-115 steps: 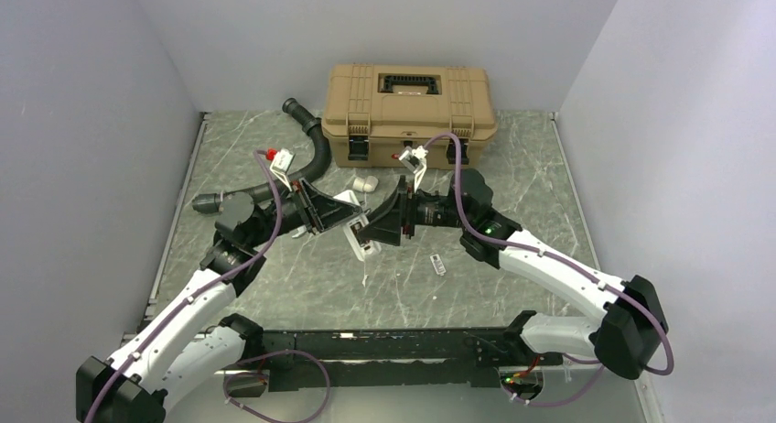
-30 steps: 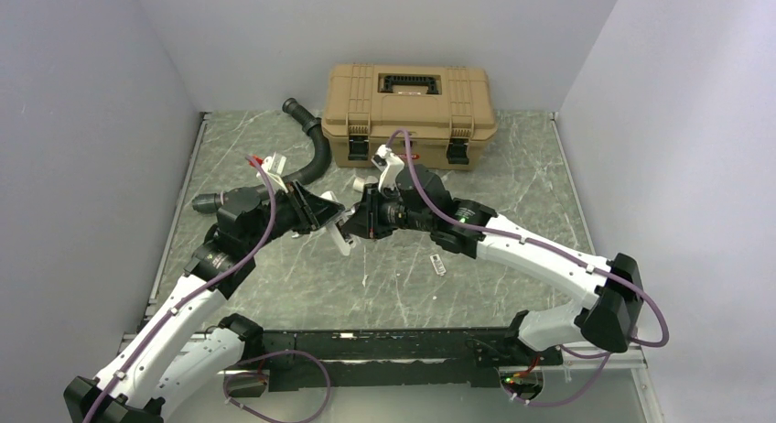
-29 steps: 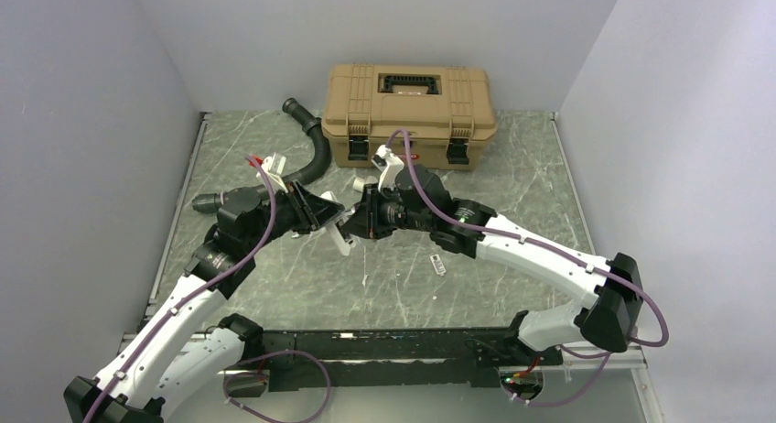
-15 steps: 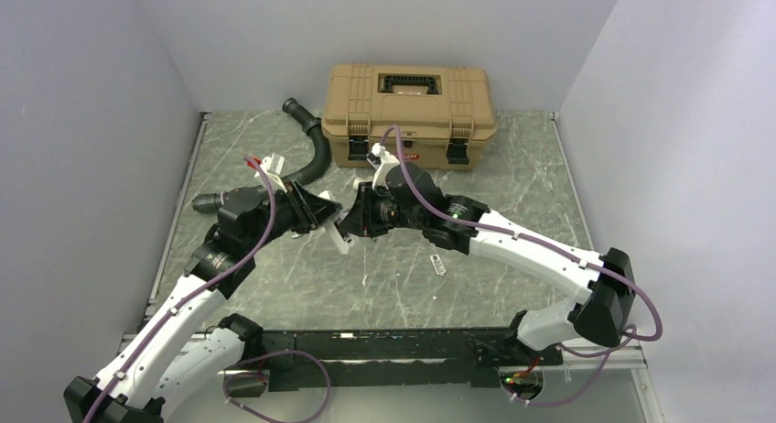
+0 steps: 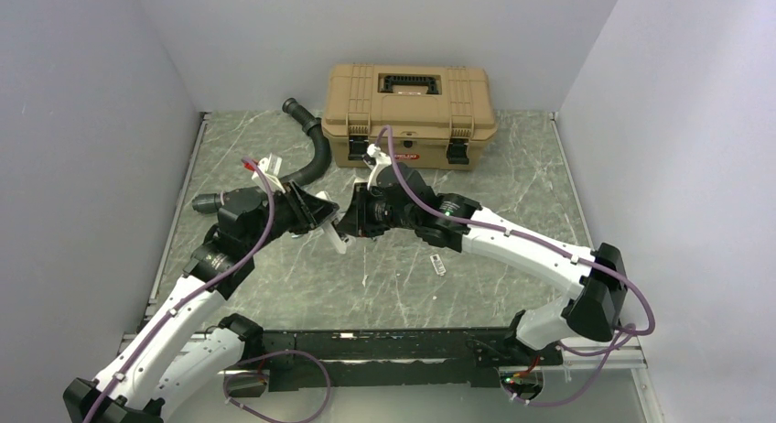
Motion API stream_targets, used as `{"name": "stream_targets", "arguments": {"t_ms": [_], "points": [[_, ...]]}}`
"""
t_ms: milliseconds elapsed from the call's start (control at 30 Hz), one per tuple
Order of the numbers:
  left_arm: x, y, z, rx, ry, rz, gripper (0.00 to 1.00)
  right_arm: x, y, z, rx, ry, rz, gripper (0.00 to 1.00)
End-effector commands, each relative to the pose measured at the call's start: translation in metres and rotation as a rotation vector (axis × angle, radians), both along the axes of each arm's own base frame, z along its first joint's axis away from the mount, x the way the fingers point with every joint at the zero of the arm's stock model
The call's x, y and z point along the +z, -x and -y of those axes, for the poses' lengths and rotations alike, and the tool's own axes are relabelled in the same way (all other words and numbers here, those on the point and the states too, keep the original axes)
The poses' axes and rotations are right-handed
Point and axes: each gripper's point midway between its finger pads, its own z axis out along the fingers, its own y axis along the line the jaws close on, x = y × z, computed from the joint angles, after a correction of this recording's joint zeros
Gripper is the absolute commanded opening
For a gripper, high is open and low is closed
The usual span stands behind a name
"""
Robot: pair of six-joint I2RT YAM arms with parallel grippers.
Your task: Load the batteries into the remote control
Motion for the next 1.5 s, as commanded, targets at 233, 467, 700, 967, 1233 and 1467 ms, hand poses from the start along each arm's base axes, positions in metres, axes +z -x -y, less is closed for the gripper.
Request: {"name": "stream_targets", "arguments": {"t_ms": [233, 467, 700, 967, 1233, 1467], "points": [[0.053, 0.004, 0.005, -0.029, 0.096, 0.131, 0.0, 0.001, -0.005, -0.008, -0.018, 0.008, -0.015, 0.21], [0.054, 0.004, 0.005, -0.025, 0.099, 0.131, 0.0, -0.002, -0.002, -0.013, 0.004, 0.012, -0.022, 0.2], [0.054, 0.004, 0.006, -0.032, 0.105, 0.13, 0.0, -0.002, -0.002, -0.017, 0.009, 0.013, -0.027, 0.2], [0.055, 0.003, 0.005, -0.023, 0.11, 0.133, 0.0, -0.004, -0.003, -0.024, 0.013, 0.014, -0.048, 0.22], [0.057, 0.002, 0.0, 0.008, 0.111, 0.137, 0.0, -0.007, -0.005, -0.027, 0.002, 0.022, -0.06, 0.22], [0.057, 0.003, 0.001, -0.001, 0.11, 0.14, 0.0, -0.007, -0.003, -0.029, 0.018, 0.02, -0.065, 0.15]]}}
